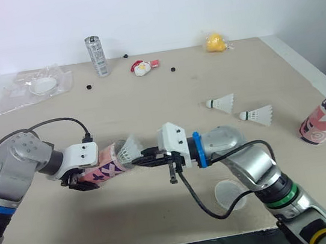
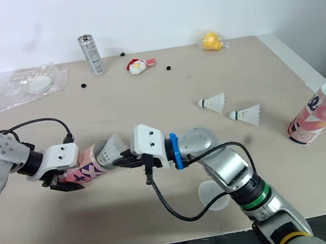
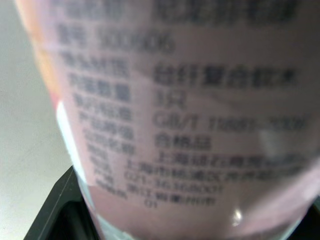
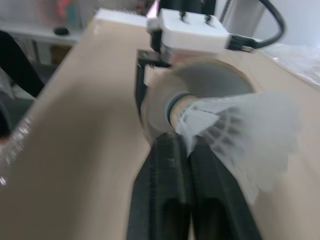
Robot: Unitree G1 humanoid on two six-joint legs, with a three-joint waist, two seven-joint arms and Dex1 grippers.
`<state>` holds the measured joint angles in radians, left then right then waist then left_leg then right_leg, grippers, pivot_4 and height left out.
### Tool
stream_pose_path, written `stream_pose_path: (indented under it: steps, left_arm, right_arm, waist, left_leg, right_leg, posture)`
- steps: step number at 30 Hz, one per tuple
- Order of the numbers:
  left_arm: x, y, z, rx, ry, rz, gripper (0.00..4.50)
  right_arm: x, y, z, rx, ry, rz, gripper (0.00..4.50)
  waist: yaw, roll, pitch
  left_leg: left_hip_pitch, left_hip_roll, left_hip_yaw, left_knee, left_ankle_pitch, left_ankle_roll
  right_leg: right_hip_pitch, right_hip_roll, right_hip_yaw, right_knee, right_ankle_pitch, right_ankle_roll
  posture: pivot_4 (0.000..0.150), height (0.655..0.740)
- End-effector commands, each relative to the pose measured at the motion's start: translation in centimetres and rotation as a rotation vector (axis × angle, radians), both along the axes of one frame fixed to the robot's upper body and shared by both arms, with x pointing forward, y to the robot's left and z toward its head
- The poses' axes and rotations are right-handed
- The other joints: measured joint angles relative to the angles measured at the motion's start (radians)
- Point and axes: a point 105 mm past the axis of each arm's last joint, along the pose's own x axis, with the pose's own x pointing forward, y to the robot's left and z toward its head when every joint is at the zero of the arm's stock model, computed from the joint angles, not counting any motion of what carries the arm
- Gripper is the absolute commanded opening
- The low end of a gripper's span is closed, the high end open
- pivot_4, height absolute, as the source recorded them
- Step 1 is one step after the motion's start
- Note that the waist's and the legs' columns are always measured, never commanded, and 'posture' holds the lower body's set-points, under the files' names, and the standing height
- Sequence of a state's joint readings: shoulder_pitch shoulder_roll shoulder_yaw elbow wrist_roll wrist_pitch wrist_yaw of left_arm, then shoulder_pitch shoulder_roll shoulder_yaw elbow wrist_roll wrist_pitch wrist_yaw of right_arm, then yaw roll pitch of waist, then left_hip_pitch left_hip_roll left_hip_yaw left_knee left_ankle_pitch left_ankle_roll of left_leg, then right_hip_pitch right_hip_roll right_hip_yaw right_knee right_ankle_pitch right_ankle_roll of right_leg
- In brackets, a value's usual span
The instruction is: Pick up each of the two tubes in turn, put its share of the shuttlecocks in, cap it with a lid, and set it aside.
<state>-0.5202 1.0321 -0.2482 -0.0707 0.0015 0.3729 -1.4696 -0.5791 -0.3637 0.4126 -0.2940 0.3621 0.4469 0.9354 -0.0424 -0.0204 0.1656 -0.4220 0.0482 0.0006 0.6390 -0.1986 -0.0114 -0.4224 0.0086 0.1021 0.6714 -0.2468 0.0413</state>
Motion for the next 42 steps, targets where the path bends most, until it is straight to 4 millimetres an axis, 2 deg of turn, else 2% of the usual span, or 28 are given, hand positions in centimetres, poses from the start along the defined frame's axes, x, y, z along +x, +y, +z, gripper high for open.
stream_pose_path:
  steps: [1,3,5,8,10,11,12,14,17,19,21,28,34,39,42]
  left_arm:
    - [-0.4,-0.7,-0.9,-0.007,0.031,-0.027,3.05]
    - [-0.3,-0.7,-1.0,-0.005,0.029,-0.028,3.05]
    - [-0.4,-0.8,-1.1,-0.009,0.03,-0.03,3.05]
    - [-0.4,-1.1,-1.2,-0.019,0.031,-0.034,3.05]
    - [-0.4,-1.2,-1.3,-0.024,0.032,-0.035,3.05]
    - [-0.3,-1.3,-1.4,-0.026,0.031,-0.035,3.05]
    - [-0.2,-1.3,-1.5,-0.027,0.03,-0.036,3.05]
    - [-0.1,-1.7,-1.6,-0.035,0.031,-0.042,3.05]
    - [-0.2,-2.0,-1.7,-0.044,0.034,-0.05,3.05]
    - [-0.2,-2.4,-1.9,-0.05,0.035,-0.058,3.05]
    - [-0.1,-2.6,-1.9,-0.053,0.033,-0.062,3.05]
    - [-0.1,-2.7,-1.8,-0.054,0.029,-0.065,3.05]
    - [-0.2,-2.4,-1.5,-0.053,0.021,-0.05,3.05]
    - [-0.3,-2.4,-1.4,-0.056,0.02,-0.047,3.05]
    - [-0.3,-2.4,-1.4,-0.057,0.018,-0.044,3.05]
  right_arm:
    - [-0.2,-1.6,3.3,0.191,0.073,-0.05,2.35]
    - [0.0,-3.1,3.8,0.25,0.119,-0.112,3.4]
    - [0.2,-5.0,3.3,0.254,0.145,-0.205,4.4]
    - [1.6,-9.2,2.7,0.283,0.142,-0.444,4.46]
    - [3.3,-13.6,2.6,0.326,0.083,-0.688,4.46]
    - [3.9,-16.7,2.0,0.304,0.027,-0.839,4.46]
    - [4.2,-19.9,1.7,0.306,-0.015,-0.981,4.46]
    - [4.1,-24.1,1.0,0.244,-0.096,-1.16,4.46]
    - [4.0,-27.5,0.4,0.231,-0.144,-1.316,4.46]
    - [4.4,-29.2,-0.8,0.184,-0.132,-1.41,4.46]
    - [4.9,-30.0,-1.9,0.128,-0.13,-1.466,4.46]
    - [7.1,-30.8,-3.4,0.092,-0.079,-1.534,4.46]
    - [8.5,-29.5,-4.3,0.102,0.015,-1.47,4.46]
    - [9.0,-30.2,-4.7,0.09,0.041,-1.523,4.46]
    - [9.2,-30.3,-4.6,0.107,0.048,-1.533,3.63]
  waist:
    - [0.004,0.0,0.0]
    - [0.006,0.0,0.0]
    - [0.008,0.0,0.0]
    - [0.011,0.0,-0.001]
    - [0.012,0.0,-0.001]
    - [0.015,0.001,-0.001]
    - [0.02,0.001,-0.001]
    - [0.022,0.002,-0.002]
    - [0.017,0.005,-0.004]
    - [0.016,0.006,-0.004]
    - [0.017,0.007,-0.005]
    - [0.012,0.007,-0.004]
    - [0.012,0.007,-0.004]
    - [0.012,0.007,-0.004]
    - [0.012,0.007,-0.004]
  left_leg:
    - [0.0,0.0,0.0,0.0,0.0,0.0]
    - [0.0,0.0,0.0,0.001,0.0,0.0]
    - [0.0,0.0,0.0,0.001,0.0,0.0]
    - [0.0,-0.001,0.0,0.001,0.0,0.0]
    - [0.0,-0.001,0.0,0.001,0.0,0.0]
    - [0.0,-0.002,0.0,0.001,0.0,0.0]
    - [0.0,-0.002,0.0,0.001,0.0,0.0]
    - [0.0,-0.004,0.0,0.001,0.0,0.0]
    - [0.002,-0.004,0.004,0.001,0.0,0.0]
    - [0.003,-0.004,0.005,0.001,0.0,0.0]
    - [0.006,-0.005,0.005,0.001,0.001,0.001]
    - [0.014,-0.007,0.009,0.0,0.001,0.001]
    - [0.014,-0.011,0.009,-0.002,0.0,0.001]
    - [0.014,-0.015,0.009,-0.003,-0.001,0.004]
    - [0.014,-0.016,0.009,-0.003,-0.002,0.004]
  right_leg:
    - [0.0,0.0,0.0,0.0,0.0,0.0]
    - [0.0,0.0,0.0,0.0,0.0,0.0]
    - [0.0,-0.001,0.0,0.0,0.0,0.0]
    - [0.0,-0.001,0.0,0.0,-0.001,0.001]
    - [0.0,-0.002,0.0,0.001,-0.001,0.001]
    - [0.0,-0.002,0.0,0.001,-0.001,0.001]
    - [0.0,-0.002,0.0,0.001,-0.001,0.001]
    - [0.001,-0.003,0.0,0.0,-0.002,0.001]
    - [0.001,-0.004,0.004,0.0,-0.002,0.002]
    - [0.002,-0.004,0.006,0.0,0.0,0.002]
    - [0.004,-0.004,0.006,0.0,0.0,0.002]
    - [0.013,-0.006,0.011,-0.003,-0.001,0.003]
    - [0.014,-0.01,0.012,-0.004,-0.004,0.008]
    - [0.014,-0.013,0.012,-0.004,-0.006,0.01]
    - [0.015,-0.015,0.012,-0.005,-0.007,0.011]
  posture:
    - [0.15,0.74]
    - [0.15,0.74]
    - [0.15,0.74]
    - [0.15,0.74]
    - [0.15,0.74]
    - [0.15,0.74]
    - [0.15,0.74]
    - [0.15,0.74]
    - [0.15,0.74]
    - [0.15,0.74]
    - [0.15,0.74]
    - [0.15,0.74]
    - [0.15,0.74]
    - [0.15,0.74]
    - [0.15,0.74]
